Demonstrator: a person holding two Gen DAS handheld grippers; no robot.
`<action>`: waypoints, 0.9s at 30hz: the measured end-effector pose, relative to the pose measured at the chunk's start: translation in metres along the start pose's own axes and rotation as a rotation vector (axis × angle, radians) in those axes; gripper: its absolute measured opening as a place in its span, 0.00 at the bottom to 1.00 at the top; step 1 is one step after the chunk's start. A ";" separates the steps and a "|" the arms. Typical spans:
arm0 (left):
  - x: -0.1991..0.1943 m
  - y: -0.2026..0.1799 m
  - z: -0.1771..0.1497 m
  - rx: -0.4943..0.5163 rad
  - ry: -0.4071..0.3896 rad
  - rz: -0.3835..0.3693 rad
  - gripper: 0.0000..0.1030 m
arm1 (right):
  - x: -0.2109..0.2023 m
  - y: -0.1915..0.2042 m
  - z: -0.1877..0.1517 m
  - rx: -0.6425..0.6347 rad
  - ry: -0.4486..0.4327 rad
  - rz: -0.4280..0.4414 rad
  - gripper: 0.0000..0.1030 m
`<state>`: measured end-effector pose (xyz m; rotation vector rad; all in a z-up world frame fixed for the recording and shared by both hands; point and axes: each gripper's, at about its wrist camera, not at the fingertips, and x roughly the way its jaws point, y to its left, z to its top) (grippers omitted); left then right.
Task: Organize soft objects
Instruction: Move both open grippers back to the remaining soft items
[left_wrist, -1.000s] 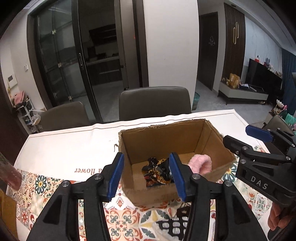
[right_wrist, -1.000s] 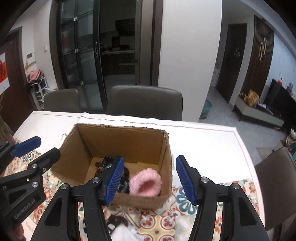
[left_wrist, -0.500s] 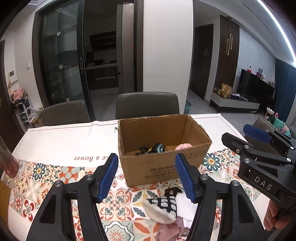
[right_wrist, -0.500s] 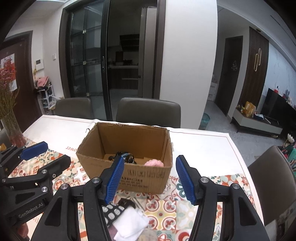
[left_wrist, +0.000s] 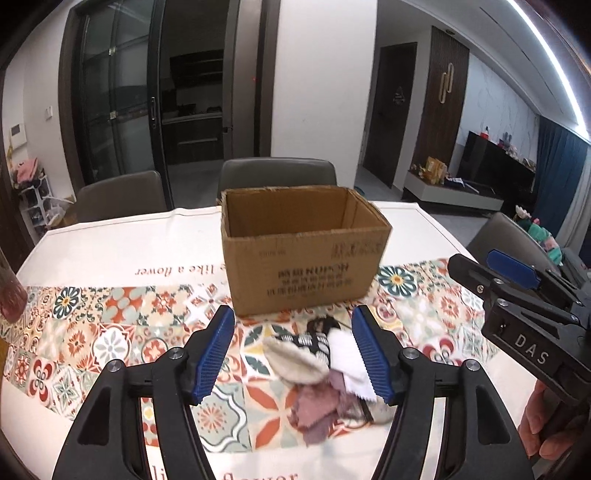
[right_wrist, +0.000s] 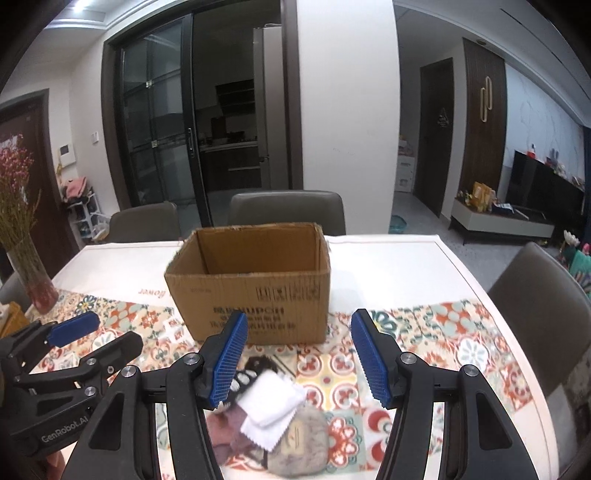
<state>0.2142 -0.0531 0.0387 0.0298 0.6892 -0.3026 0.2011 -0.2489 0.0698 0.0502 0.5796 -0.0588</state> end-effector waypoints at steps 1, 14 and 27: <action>-0.001 -0.001 -0.004 0.006 0.000 -0.005 0.63 | -0.001 0.000 -0.004 0.007 0.004 0.000 0.58; 0.004 -0.015 -0.069 0.042 0.072 -0.043 0.64 | -0.001 -0.021 -0.071 0.131 0.103 0.023 0.58; 0.028 -0.014 -0.126 0.000 0.158 -0.079 0.64 | 0.015 -0.021 -0.124 0.139 0.201 0.002 0.58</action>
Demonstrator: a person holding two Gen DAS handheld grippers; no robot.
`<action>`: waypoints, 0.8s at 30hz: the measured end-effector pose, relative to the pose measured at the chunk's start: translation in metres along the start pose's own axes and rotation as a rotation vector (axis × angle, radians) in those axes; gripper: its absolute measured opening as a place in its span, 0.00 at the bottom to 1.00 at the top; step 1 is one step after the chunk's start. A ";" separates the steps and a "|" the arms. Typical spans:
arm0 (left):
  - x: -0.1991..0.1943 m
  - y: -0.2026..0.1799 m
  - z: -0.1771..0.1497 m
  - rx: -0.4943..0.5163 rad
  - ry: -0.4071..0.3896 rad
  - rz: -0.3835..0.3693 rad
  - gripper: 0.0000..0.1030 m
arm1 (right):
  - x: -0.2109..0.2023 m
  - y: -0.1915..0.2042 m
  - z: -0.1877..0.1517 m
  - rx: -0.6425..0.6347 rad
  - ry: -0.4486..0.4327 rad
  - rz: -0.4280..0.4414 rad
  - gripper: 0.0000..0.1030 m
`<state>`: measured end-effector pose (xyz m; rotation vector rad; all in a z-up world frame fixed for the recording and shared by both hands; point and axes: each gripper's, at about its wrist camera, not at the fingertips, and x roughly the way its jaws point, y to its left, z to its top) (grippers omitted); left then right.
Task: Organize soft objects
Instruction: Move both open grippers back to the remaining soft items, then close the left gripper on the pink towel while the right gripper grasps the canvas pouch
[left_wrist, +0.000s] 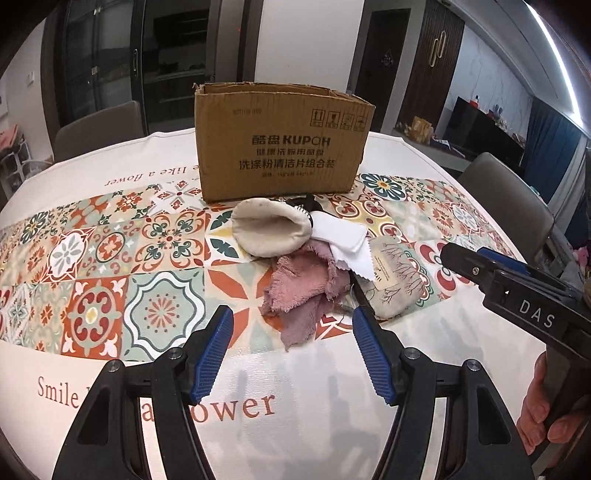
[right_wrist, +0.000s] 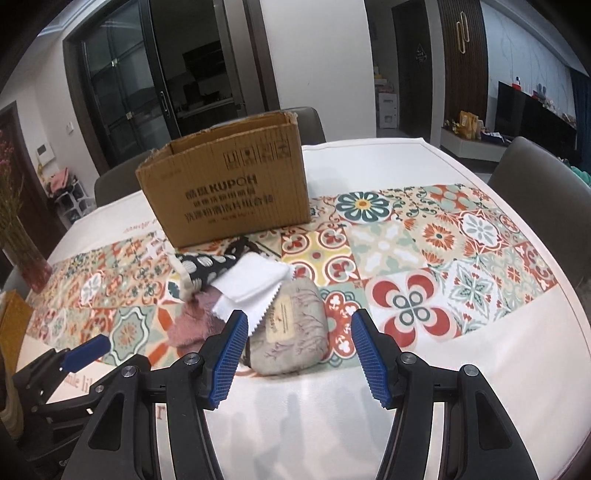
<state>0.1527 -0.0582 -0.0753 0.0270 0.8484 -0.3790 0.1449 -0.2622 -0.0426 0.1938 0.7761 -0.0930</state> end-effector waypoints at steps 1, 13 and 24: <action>0.001 -0.001 -0.001 0.005 -0.004 0.000 0.64 | 0.002 -0.001 -0.001 0.003 0.004 0.000 0.58; 0.037 -0.002 0.000 0.056 -0.016 -0.011 0.64 | 0.039 -0.011 -0.015 0.032 0.081 0.026 0.57; 0.074 0.000 0.005 0.057 0.041 -0.060 0.63 | 0.069 -0.017 -0.013 0.069 0.118 0.061 0.57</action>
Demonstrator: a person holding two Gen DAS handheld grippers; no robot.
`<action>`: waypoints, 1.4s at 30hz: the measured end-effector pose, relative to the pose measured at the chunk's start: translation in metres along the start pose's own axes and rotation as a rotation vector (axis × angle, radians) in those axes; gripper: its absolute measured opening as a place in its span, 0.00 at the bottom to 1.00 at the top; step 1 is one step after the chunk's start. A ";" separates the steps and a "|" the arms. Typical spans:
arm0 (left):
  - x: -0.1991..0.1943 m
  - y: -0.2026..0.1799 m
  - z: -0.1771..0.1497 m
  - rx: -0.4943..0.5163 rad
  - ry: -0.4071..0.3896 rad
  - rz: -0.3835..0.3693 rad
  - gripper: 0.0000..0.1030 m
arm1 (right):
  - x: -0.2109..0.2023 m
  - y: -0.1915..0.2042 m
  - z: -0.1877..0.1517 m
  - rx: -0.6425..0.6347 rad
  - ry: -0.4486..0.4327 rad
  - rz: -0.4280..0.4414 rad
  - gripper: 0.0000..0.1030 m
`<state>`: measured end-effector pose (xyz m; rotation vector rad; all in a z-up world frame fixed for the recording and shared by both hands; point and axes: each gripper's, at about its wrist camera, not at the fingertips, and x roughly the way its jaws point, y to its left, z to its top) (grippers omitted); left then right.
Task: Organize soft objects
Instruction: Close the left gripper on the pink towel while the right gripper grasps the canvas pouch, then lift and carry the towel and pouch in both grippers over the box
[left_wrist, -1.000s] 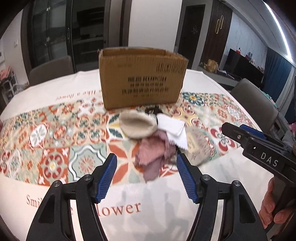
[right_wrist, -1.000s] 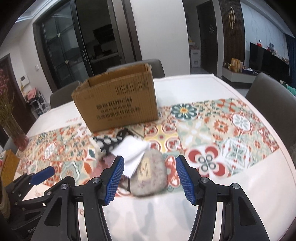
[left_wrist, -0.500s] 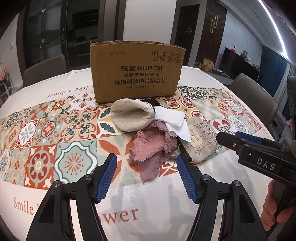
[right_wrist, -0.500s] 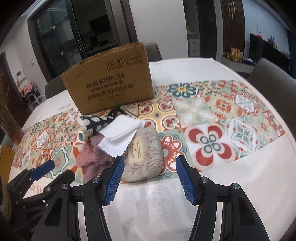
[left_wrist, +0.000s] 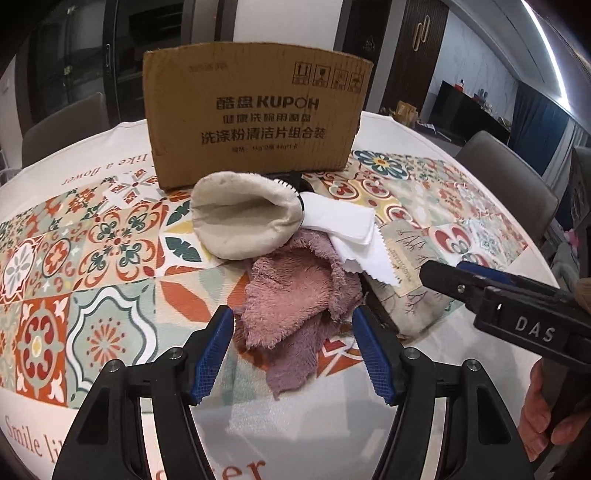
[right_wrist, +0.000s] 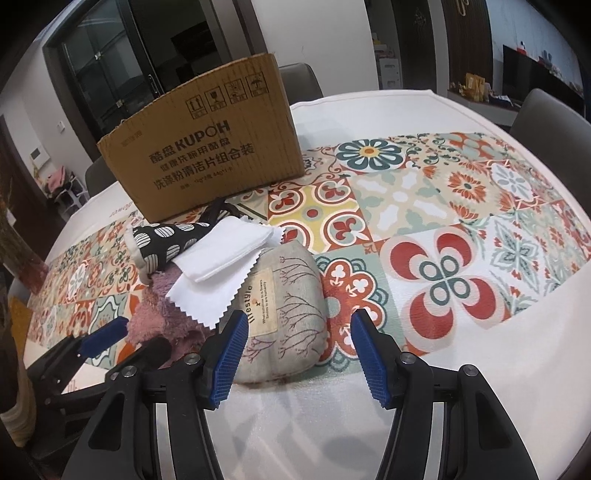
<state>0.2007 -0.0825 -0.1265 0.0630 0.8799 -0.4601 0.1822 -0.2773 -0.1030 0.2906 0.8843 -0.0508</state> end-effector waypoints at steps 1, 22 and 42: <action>0.003 0.001 0.000 0.002 0.005 0.002 0.63 | 0.002 0.000 0.001 0.001 0.002 0.003 0.57; 0.020 0.005 0.003 -0.092 0.035 -0.054 0.18 | 0.023 -0.001 0.003 0.026 0.062 0.063 0.19; -0.044 -0.004 0.000 -0.112 -0.046 0.004 0.15 | -0.039 0.015 0.008 -0.067 -0.060 -0.044 0.11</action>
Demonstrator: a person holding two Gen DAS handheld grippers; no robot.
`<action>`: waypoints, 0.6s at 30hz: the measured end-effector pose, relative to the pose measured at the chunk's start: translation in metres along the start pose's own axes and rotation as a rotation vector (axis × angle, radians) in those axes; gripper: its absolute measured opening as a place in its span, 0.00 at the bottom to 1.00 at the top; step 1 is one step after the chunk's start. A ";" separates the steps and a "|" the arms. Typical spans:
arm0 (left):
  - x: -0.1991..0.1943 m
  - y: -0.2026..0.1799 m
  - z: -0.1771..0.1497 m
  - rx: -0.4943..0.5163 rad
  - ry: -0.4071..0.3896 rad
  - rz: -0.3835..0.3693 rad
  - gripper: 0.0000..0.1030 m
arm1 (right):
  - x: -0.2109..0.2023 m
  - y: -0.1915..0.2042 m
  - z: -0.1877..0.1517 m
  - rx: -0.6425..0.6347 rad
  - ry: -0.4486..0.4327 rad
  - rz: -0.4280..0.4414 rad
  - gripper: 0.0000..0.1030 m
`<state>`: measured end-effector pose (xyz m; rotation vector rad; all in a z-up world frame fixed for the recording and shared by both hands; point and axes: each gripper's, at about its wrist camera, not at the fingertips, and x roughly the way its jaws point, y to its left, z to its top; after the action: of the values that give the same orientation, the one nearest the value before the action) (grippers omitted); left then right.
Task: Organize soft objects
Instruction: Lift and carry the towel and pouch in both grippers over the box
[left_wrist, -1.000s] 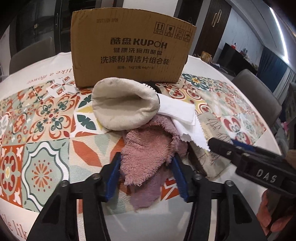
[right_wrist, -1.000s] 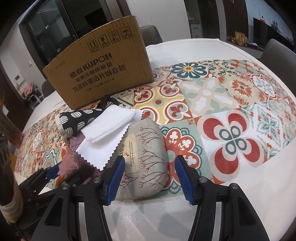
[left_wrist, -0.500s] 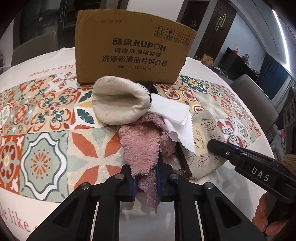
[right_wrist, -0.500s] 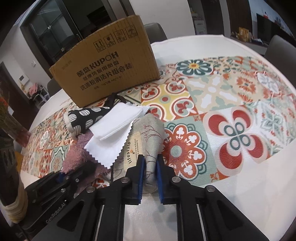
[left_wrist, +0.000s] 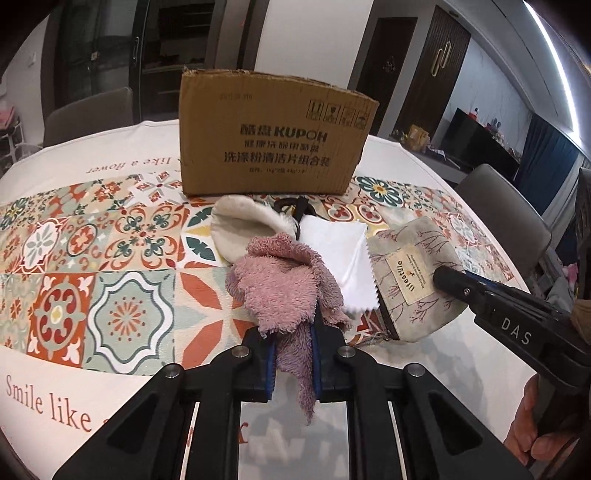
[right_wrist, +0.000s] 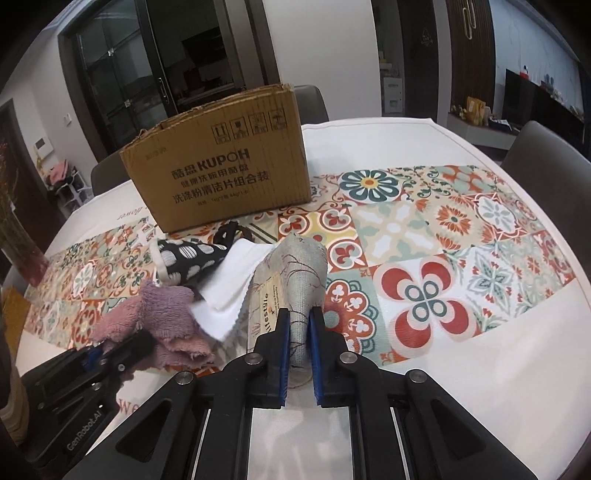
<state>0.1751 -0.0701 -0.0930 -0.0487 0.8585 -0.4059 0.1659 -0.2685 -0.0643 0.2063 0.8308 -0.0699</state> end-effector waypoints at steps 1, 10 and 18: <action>-0.002 0.000 0.000 -0.001 -0.004 0.001 0.15 | -0.002 0.001 0.000 -0.003 -0.003 -0.004 0.11; -0.027 -0.006 0.008 0.020 -0.091 0.013 0.15 | -0.028 0.006 0.006 -0.026 -0.071 -0.041 0.11; -0.057 -0.008 0.022 0.055 -0.200 0.033 0.15 | -0.052 0.015 0.017 -0.048 -0.152 -0.046 0.11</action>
<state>0.1551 -0.0595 -0.0356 -0.0243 0.6502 -0.3867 0.1457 -0.2583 -0.0122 0.1349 0.6847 -0.1077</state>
